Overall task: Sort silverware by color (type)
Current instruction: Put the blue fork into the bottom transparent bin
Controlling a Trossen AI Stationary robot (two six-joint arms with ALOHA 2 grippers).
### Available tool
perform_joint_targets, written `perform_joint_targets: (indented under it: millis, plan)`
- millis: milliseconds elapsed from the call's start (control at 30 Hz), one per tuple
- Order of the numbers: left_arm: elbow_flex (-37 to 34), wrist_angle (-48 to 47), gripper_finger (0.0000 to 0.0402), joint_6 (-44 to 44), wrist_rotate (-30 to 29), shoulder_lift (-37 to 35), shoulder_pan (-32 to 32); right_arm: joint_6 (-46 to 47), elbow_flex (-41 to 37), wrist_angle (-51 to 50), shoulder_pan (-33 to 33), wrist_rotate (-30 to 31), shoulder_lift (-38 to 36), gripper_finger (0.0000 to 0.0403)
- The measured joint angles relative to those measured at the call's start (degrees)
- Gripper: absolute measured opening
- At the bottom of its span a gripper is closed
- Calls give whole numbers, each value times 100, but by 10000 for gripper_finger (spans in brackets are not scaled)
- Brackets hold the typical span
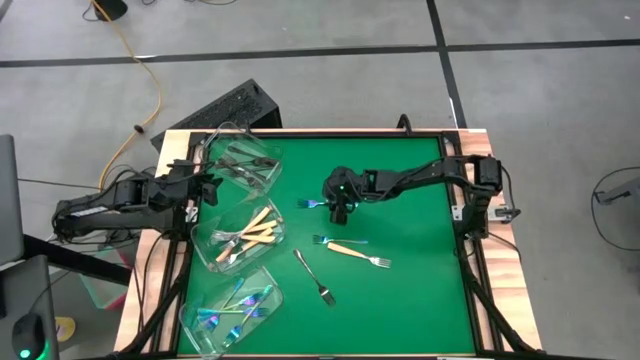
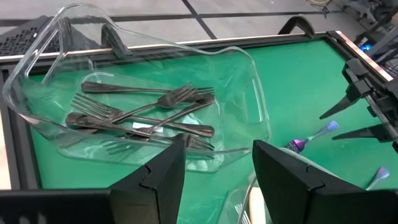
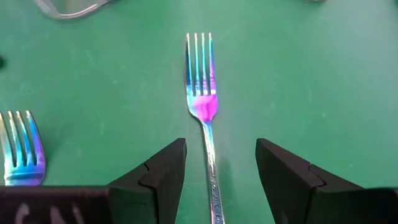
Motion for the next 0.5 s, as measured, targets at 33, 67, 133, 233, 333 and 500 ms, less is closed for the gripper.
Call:
perform_joint_targets:
  millis: [33,67,133,233,333,500]
  plan:
    - [0,0,172,1,2,0,0,6,0,19,-10,-1,0,214]
    - [0,0,172,2,2,0,-1,34,0,65,-27,-25,0,214]
    - [0,0,172,2,-1,-1,-1,127,1,250,-30,-115,50,214]
    - [0,-2,172,2,-1,0,-1,140,-6,414,-31,-200,171,214]
    - [0,0,172,2,-3,0,2,141,88,578,14,-218,385,214]
    - [0,0,172,2,3,0,-1,114,272,421,-2,-166,733,214]
